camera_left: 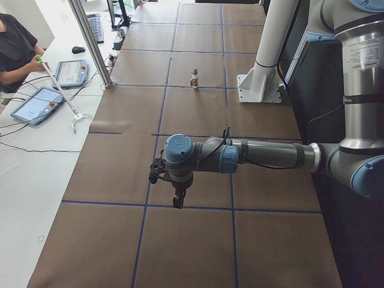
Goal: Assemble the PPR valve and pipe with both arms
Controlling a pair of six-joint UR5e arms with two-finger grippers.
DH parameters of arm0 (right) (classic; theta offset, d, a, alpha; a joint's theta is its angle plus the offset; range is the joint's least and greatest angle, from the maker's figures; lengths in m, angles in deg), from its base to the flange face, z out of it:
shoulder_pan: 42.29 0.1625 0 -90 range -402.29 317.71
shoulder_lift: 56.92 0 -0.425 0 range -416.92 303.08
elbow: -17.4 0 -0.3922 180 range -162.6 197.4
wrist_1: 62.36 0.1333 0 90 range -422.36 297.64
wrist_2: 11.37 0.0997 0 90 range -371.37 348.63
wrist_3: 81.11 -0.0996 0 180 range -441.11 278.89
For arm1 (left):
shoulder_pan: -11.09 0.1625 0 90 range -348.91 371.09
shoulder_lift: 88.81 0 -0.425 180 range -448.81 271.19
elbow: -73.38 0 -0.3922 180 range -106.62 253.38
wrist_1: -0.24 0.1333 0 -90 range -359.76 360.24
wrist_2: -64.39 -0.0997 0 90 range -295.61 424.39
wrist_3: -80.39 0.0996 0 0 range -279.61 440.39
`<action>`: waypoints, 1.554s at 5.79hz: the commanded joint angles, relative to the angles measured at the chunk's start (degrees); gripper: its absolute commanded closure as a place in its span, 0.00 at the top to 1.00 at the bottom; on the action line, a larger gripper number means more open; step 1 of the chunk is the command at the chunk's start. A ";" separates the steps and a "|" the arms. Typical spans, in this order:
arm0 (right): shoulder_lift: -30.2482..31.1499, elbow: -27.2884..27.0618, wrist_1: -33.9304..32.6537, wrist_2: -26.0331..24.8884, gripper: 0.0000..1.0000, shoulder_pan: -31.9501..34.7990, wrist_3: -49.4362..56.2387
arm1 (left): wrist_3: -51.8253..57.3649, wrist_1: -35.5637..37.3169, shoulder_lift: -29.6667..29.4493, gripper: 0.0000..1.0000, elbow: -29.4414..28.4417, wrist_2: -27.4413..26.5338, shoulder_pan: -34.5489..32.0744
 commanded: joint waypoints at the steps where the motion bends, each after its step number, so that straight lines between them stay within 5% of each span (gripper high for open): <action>1: -0.13 0.26 -0.03 -0.05 1.00 -0.01 -0.54 | -0.49 0.73 0.64 1.00 -0.79 -3.65 0.15; 9: 0.22 2.64 2.94 1.88 1.00 -0.01 -0.71 | -2.26 1.35 1.61 1.00 0.71 -3.42 1.81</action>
